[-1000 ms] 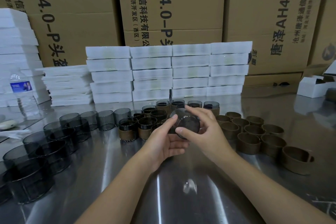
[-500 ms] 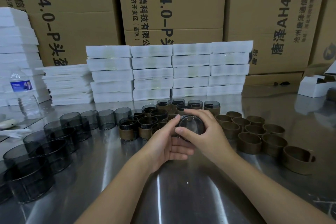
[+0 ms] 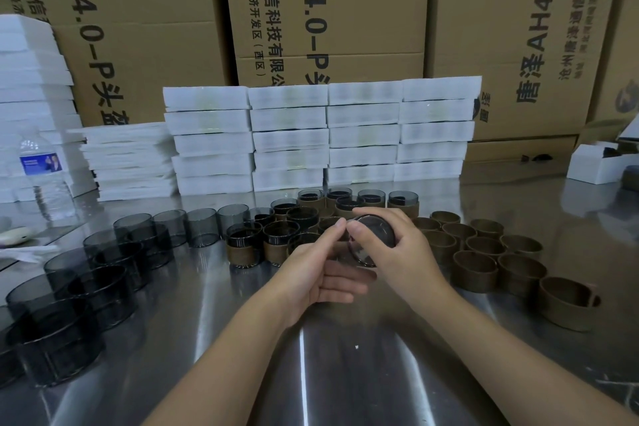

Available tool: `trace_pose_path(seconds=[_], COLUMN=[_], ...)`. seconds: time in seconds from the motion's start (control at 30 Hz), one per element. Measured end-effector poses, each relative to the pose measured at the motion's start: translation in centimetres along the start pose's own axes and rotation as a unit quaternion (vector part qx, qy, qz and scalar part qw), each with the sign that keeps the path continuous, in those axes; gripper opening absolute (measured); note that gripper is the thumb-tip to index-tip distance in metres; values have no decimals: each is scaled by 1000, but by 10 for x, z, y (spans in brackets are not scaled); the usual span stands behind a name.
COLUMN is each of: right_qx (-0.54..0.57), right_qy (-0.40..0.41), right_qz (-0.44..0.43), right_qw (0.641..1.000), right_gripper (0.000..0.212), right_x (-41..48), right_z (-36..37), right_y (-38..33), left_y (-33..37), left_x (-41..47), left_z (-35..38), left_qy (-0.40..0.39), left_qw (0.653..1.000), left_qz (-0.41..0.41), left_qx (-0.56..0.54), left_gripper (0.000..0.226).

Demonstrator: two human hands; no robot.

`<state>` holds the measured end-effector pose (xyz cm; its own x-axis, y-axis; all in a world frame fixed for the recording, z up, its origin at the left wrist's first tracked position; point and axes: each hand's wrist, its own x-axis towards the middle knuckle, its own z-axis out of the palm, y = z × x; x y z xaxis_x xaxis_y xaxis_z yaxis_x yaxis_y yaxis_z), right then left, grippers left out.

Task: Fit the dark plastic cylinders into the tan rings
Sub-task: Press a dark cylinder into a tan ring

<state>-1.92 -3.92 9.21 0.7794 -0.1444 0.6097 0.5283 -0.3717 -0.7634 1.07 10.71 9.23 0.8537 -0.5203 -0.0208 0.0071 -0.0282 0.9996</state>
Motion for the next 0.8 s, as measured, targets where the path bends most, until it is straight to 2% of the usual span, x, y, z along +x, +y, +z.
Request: trace_pose_path(seconds=[0.17,0.27,0.43,0.53,0.67,0.73,0.8], right_qx=[12,30,39,43,52,39,28], right_qy=[15,18,8,5,-1,-10,-12], right_qz=[4,9,16,27,56,71,72], right_qw=[1000,999,999,999,997,997,997], right_gripper=[9,14,18,13,29,35,35], right_x=[2,3,2,2,2,3,4], right_z=[1,1,1,0,0,1,1], right_y=[0,-1,-2,-4,-4,-2,1], left_y=[-1,0,1,0,-4,-5,-5], left_x=[0,-1,-2,-4,-2,-2,-1], left_z=[2,3,6,9,8,8,8], left_qy=[19,23,33,34,26,31,47], left_qw=[1000,999,995,993,992,991,987], left_qz=[14,25,53,74,81,92,102], left_qx=[-16,-40,-81,-86,-91,-98,-117], left_gripper=[77,75,57,46,71,69,58])
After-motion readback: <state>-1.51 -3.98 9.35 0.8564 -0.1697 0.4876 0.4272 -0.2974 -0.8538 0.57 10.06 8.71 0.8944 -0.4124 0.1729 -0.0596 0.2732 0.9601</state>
